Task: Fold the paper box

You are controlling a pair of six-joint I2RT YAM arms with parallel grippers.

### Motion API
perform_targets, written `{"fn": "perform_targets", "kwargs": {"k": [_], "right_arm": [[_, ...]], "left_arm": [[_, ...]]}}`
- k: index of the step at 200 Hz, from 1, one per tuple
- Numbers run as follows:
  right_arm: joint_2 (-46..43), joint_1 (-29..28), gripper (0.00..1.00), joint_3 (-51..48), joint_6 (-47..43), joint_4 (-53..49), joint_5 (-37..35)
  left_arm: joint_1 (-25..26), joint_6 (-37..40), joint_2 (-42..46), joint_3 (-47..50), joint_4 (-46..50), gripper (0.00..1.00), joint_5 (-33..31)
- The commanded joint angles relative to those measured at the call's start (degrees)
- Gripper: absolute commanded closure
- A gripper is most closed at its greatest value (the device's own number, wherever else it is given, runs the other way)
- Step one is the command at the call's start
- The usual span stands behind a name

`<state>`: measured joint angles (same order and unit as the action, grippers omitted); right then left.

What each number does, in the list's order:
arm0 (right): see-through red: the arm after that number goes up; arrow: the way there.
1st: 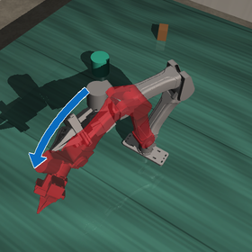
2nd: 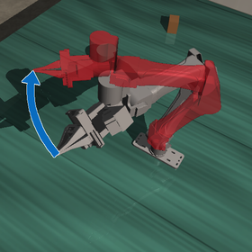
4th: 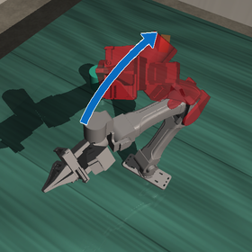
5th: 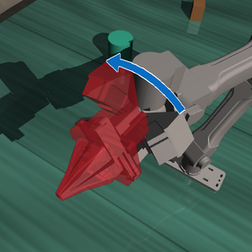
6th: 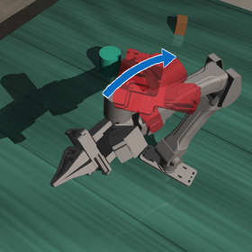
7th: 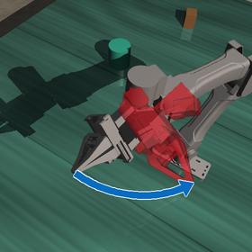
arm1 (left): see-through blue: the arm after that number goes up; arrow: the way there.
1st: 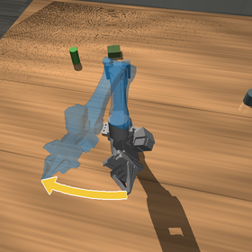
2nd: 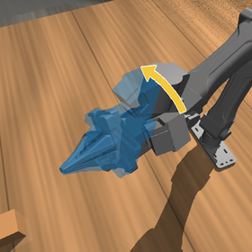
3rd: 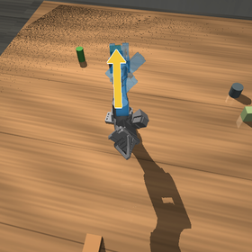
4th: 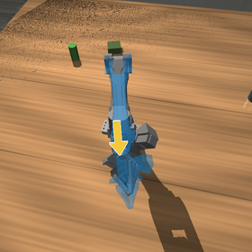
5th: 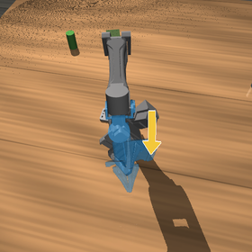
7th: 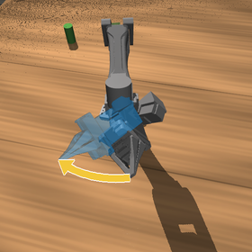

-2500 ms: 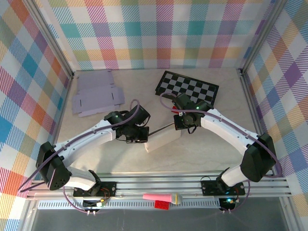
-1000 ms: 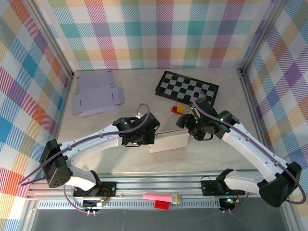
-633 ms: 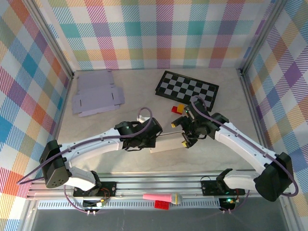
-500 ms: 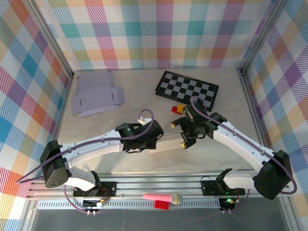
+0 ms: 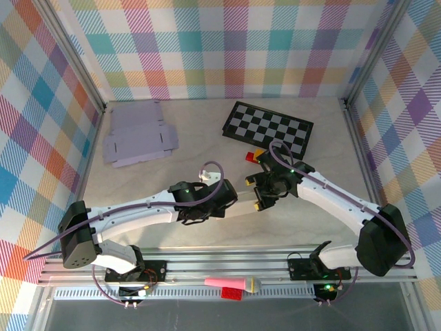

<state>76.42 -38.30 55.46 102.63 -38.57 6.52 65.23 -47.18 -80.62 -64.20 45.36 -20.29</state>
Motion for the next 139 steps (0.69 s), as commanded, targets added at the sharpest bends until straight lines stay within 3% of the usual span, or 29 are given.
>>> {"fn": "perform_targets", "kwargs": {"k": [1, 59, 95, 139], "right_arm": [[0.57, -0.46, 0.29, -0.80, -1.90, 0.16, -1.97], [-8.57, -0.37, 0.18, -2.38, -9.65, 2.26, -3.47], [-17.68, -0.37, 0.24, -11.10, -6.14, 8.58, -2.38], [-17.48, -0.35, 0.30, -14.25, -4.59, 11.87, -2.49]], "left_arm": [[0.69, -1.07, -1.41, 2.45, 2.18, 1.00, 2.29], [0.69, -1.42, -2.56, 1.71, 2.41, 1.00, 1.84], [0.69, -1.67, -3.06, 1.52, 2.54, 1.00, 1.89], [0.95, -2.39, -2.44, 2.32, 2.44, 1.00, 1.69]]}}
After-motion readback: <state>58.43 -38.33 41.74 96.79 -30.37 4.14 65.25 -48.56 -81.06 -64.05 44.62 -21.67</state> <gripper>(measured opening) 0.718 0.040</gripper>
